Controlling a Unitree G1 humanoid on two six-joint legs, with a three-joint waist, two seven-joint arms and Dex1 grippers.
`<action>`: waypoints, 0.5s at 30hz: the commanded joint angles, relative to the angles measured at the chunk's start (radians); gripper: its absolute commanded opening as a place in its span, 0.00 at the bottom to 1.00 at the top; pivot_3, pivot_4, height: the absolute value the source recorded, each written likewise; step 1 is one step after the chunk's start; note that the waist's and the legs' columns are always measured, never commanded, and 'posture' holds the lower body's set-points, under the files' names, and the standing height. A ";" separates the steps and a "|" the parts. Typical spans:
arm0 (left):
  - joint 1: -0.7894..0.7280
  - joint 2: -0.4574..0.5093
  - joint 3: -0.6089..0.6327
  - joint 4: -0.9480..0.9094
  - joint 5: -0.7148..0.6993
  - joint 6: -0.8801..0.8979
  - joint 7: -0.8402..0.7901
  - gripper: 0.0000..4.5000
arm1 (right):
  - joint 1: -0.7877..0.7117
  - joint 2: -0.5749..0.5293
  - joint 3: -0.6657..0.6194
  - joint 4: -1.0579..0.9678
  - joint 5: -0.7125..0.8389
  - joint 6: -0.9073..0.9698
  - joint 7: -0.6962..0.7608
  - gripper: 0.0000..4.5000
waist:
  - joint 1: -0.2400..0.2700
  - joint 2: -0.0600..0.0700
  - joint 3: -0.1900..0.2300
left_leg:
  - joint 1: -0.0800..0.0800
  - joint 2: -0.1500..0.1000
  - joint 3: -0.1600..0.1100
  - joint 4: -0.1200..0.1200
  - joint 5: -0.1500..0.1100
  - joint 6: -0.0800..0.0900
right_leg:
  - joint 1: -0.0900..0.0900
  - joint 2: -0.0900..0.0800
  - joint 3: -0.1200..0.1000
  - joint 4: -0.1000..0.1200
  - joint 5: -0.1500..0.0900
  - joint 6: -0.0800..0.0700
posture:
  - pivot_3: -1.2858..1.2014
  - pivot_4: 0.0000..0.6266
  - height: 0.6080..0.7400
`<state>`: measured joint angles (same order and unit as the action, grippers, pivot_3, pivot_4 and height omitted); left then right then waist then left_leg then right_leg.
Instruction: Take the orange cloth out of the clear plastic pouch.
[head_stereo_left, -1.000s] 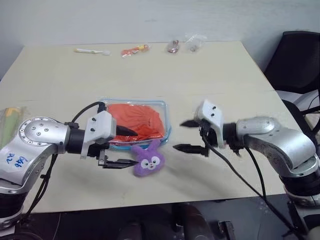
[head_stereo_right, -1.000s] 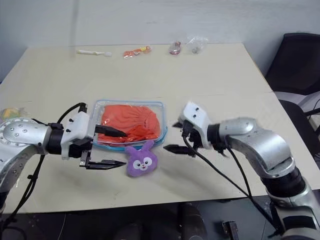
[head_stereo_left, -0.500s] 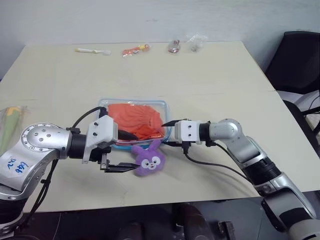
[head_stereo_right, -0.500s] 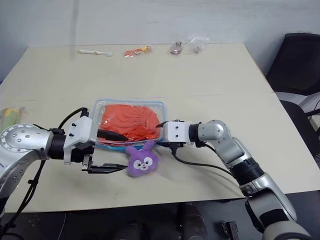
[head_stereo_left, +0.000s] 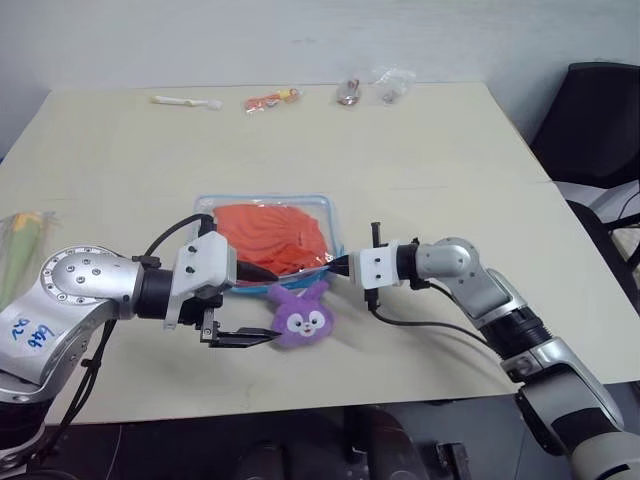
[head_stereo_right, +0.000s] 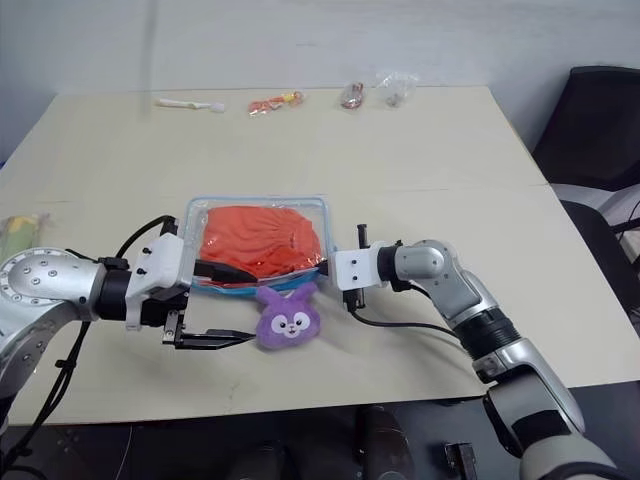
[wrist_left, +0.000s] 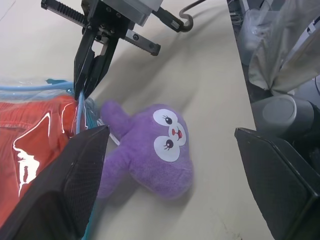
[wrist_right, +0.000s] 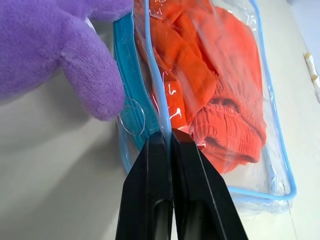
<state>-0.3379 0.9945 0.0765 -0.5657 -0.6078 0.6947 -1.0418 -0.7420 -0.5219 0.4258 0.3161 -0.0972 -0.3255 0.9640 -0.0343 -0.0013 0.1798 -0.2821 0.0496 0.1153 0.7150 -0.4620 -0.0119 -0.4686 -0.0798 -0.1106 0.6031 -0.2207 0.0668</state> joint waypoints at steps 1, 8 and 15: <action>-0.023 0.007 0.001 0.013 0.010 -0.028 -0.013 0.94 | -0.017 0.007 -0.051 -0.043 0.046 0.050 0.028 0.01 | 0.000 0.000 0.000 | 0.000 0.000 0.000 0.000 0.000 0.000 | 0.000 0.000 0.000 0.000 0.000 0.000 | 0.52 0.24 1.00; -0.042 0.001 -0.018 0.036 0.022 -0.047 -0.022 0.94 | -0.015 -0.014 -0.054 -0.062 0.002 0.054 0.021 0.37 | 0.001 0.000 0.000 | 0.000 0.000 0.000 0.000 0.000 0.000 | 0.000 0.000 0.000 0.000 0.000 0.000 | 0.52 0.24 1.00; -0.061 -0.010 -0.039 0.044 0.028 -0.053 -0.030 0.94 | -0.080 -0.021 -0.062 0.061 -0.037 -0.059 0.004 0.37 | -0.002 0.001 0.001 | 0.000 0.000 0.000 0.000 0.000 0.000 | 0.000 0.000 0.000 0.000 0.000 0.000 | 0.52 0.24 1.00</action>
<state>-0.3829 0.9886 0.0336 -0.5117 -0.5837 0.6599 -1.0696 -0.7928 -0.5418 0.3953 0.3597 -0.1304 -0.3424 0.9854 -0.0365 -0.0004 0.1803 -0.2820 0.0497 0.1153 0.7149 -0.4620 -0.0119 -0.4687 -0.0797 -0.1108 0.6033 -0.2208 0.0668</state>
